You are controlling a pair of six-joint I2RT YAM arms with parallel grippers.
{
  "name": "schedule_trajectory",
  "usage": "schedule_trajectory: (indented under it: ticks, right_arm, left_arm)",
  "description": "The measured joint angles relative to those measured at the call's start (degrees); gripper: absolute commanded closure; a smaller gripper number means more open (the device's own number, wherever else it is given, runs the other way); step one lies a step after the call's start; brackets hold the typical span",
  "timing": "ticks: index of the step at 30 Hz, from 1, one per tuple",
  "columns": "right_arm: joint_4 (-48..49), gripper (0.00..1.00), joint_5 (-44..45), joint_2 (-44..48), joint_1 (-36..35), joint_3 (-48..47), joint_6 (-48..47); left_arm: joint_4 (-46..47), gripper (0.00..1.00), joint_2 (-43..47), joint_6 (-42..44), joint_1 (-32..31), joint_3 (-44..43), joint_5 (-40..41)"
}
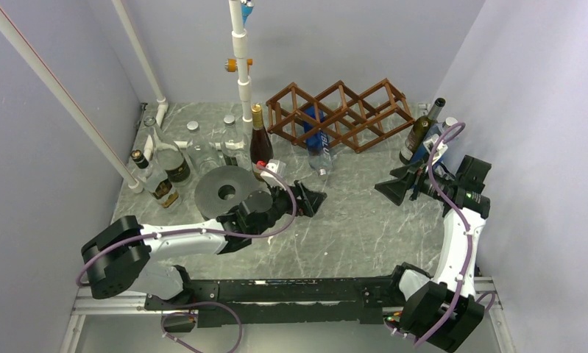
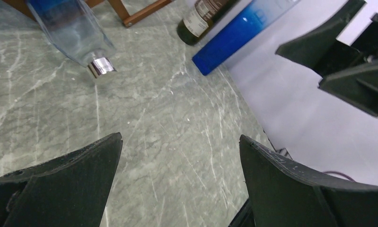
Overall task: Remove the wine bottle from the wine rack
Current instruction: Pick up the wine bottle from the wine rack.
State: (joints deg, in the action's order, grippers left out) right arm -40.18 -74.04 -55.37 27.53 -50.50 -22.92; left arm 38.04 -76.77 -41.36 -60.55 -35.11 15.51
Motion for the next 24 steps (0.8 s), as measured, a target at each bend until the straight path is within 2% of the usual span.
schedule_trajectory:
  ticks: [7, 24]
  right_arm:
    - [0.92, 0.0, 0.15, 0.0, -0.26, 0.5, 0.59]
    - [1.33, 0.0, 1.6, 0.0, -1.38, 0.72, 0.83]
  left_arm:
    - [-7.45, 0.01, -2.73, -0.35, 0.68, -5.62, 5.38]
    - [-12.68, 0.01, -9.4, -1.11, 4.72, -11.98, 6.75]
